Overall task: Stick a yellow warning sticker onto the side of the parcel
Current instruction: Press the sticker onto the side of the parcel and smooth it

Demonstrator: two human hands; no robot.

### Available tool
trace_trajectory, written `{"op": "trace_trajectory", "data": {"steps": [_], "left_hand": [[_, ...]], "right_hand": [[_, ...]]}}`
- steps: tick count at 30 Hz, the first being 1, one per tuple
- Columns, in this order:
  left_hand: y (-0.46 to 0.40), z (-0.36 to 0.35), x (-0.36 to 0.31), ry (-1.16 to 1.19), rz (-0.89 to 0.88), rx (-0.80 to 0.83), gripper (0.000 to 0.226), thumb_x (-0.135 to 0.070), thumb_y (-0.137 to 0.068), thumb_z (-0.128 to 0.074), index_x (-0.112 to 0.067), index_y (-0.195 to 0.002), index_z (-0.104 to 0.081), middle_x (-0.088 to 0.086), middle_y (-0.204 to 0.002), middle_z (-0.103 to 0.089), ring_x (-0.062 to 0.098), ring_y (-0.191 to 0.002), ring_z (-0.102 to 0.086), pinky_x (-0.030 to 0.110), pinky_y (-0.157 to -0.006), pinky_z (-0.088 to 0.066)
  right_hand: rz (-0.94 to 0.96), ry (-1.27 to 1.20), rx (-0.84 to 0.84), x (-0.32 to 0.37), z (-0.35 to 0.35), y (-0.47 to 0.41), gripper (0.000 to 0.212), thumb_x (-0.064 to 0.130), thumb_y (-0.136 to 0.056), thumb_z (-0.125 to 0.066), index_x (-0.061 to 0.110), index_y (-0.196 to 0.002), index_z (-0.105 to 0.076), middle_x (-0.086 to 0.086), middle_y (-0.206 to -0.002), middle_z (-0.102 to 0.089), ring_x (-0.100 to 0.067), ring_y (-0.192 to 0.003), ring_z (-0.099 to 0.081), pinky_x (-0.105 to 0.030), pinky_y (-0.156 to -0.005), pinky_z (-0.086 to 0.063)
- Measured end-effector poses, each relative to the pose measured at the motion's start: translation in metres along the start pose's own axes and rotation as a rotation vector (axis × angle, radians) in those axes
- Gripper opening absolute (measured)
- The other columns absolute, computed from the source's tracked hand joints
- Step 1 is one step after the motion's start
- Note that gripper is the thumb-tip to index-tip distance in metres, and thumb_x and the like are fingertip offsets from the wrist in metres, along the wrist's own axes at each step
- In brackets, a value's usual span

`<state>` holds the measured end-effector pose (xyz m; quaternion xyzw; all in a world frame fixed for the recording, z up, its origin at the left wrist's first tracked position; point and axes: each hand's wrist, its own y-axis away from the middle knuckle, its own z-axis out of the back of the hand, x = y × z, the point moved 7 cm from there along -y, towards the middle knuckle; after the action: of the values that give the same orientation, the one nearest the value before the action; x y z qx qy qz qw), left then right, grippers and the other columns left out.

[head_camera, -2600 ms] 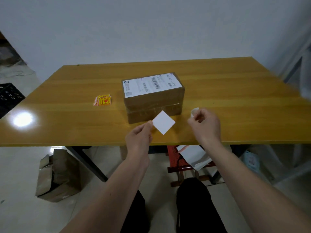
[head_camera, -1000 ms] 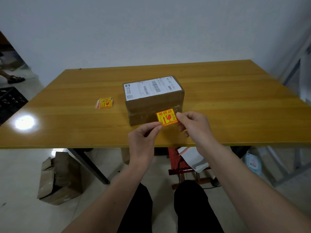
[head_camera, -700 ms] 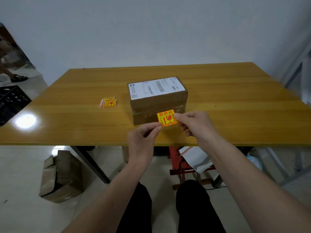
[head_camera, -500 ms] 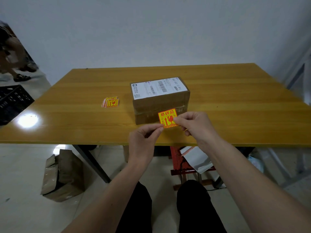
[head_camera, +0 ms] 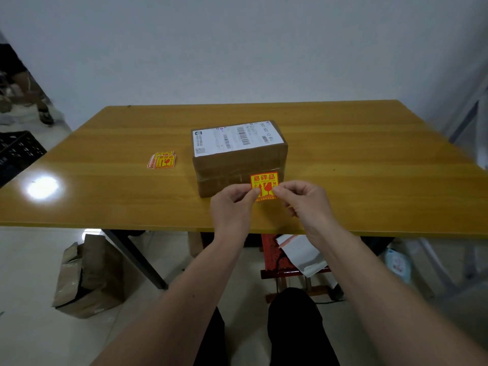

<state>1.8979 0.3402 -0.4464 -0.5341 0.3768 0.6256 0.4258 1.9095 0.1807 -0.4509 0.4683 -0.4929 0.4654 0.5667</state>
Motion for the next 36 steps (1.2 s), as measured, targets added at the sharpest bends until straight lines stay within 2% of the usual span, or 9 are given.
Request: {"op": "trace_trajectory", "data": {"steps": [4,7,12,15,20,25,27,32,36], "left_hand": [[0.000,-0.012,-0.001,0.005,-0.011,-0.023,0.008,-0.018,-0.078,-0.073,-0.018,-0.086,-0.074,-0.007,-0.083,-0.072,0.002,-0.081,-0.064,0.014,-0.069,-0.045],[-0.005,-0.014,-0.007,0.038,-0.015,-0.062,0.009,-0.016,-0.080,-0.071,-0.025,-0.078,-0.070,-0.009,-0.080,-0.071,0.003,-0.080,-0.064,0.017,-0.071,-0.048],[-0.014,-0.024,-0.021,-0.009,-0.058,0.026,0.009,-0.018,-0.081,-0.069,-0.027,-0.079,-0.069,-0.009,-0.081,-0.071,0.004,-0.082,-0.065,0.020,-0.075,-0.049],[-0.014,-0.030,-0.022,-0.008,-0.050,0.046,0.005,-0.017,-0.082,-0.068,-0.022,-0.084,-0.071,-0.011,-0.080,-0.070,0.001,-0.079,-0.065,0.014,-0.068,-0.045],[-0.019,-0.024,-0.025,-0.133,-0.124,-0.120,0.014,-0.024,-0.082,-0.068,-0.022,-0.095,-0.074,-0.016,-0.085,-0.068,-0.006,-0.081,-0.058,0.010,-0.069,-0.038],[-0.020,-0.015,-0.043,-0.408,-0.416,-0.302,0.022,-0.022,-0.083,-0.067,-0.023,-0.104,-0.070,-0.008,-0.103,-0.064,0.008,-0.098,-0.046,0.007,-0.073,-0.032],[-0.022,-0.021,-0.051,-0.526,-0.556,-0.289,0.028,-0.018,-0.083,-0.067,-0.020,-0.111,-0.067,-0.004,-0.110,-0.063,0.011,-0.102,-0.043,0.008,-0.077,-0.030],[-0.039,-0.042,-0.046,-0.620,-0.576,-0.109,0.048,-0.017,-0.085,-0.065,-0.017,-0.131,-0.051,-0.002,-0.133,-0.053,0.023,-0.102,-0.061,0.038,-0.086,-0.054],[-0.044,-0.042,-0.044,-0.588,-0.577,-0.108,0.049,-0.021,-0.084,-0.067,-0.018,-0.130,-0.051,-0.003,-0.135,-0.052,0.021,-0.110,-0.058,0.039,-0.086,-0.054]], "right_hand": [[-0.009,-0.016,-0.090,-0.006,0.010,-0.011,0.005,0.021,-0.079,-0.074,0.022,-0.084,-0.074,0.011,-0.077,-0.066,-0.011,-0.087,-0.057,-0.025,-0.075,-0.046],[-0.007,-0.001,-0.170,-0.007,0.021,-0.021,0.043,0.025,-0.080,-0.074,0.011,-0.120,-0.064,0.013,-0.081,-0.058,-0.008,-0.083,-0.058,-0.029,-0.081,-0.050],[0.026,-0.017,-0.050,0.005,0.019,-0.032,0.006,0.021,-0.079,-0.074,0.020,-0.084,-0.073,0.005,-0.078,-0.066,-0.005,-0.068,-0.054,-0.020,-0.063,-0.042],[0.053,-0.062,-0.033,0.005,0.018,-0.037,0.012,0.018,-0.079,-0.074,0.023,-0.069,-0.070,0.005,-0.069,-0.064,-0.005,-0.059,-0.049,-0.021,-0.060,-0.041],[0.031,-0.102,-0.039,-0.001,0.015,-0.043,0.007,0.019,-0.083,-0.070,0.017,-0.088,-0.074,0.011,-0.074,-0.065,0.001,-0.065,-0.053,-0.016,-0.062,-0.040],[0.038,-0.148,-0.169,-0.006,0.026,-0.052,0.010,0.018,-0.084,-0.069,0.017,-0.093,-0.073,0.012,-0.080,-0.066,0.001,-0.072,-0.057,-0.011,-0.064,-0.044],[0.037,-0.134,-0.126,-0.008,0.021,-0.055,0.006,0.016,-0.083,-0.069,0.017,-0.089,-0.073,0.011,-0.081,-0.068,0.001,-0.077,-0.060,-0.006,-0.062,-0.045],[0.042,-0.114,-0.103,-0.006,0.015,-0.060,0.012,0.016,-0.084,-0.068,0.012,-0.094,-0.074,0.005,-0.086,-0.069,-0.001,-0.080,-0.060,-0.011,-0.064,-0.046],[0.073,-0.109,-0.098,0.000,0.016,-0.066,0.012,0.015,-0.086,-0.067,0.011,-0.096,-0.073,0.010,-0.082,-0.067,0.003,-0.078,-0.060,0.000,-0.059,-0.045]]}}
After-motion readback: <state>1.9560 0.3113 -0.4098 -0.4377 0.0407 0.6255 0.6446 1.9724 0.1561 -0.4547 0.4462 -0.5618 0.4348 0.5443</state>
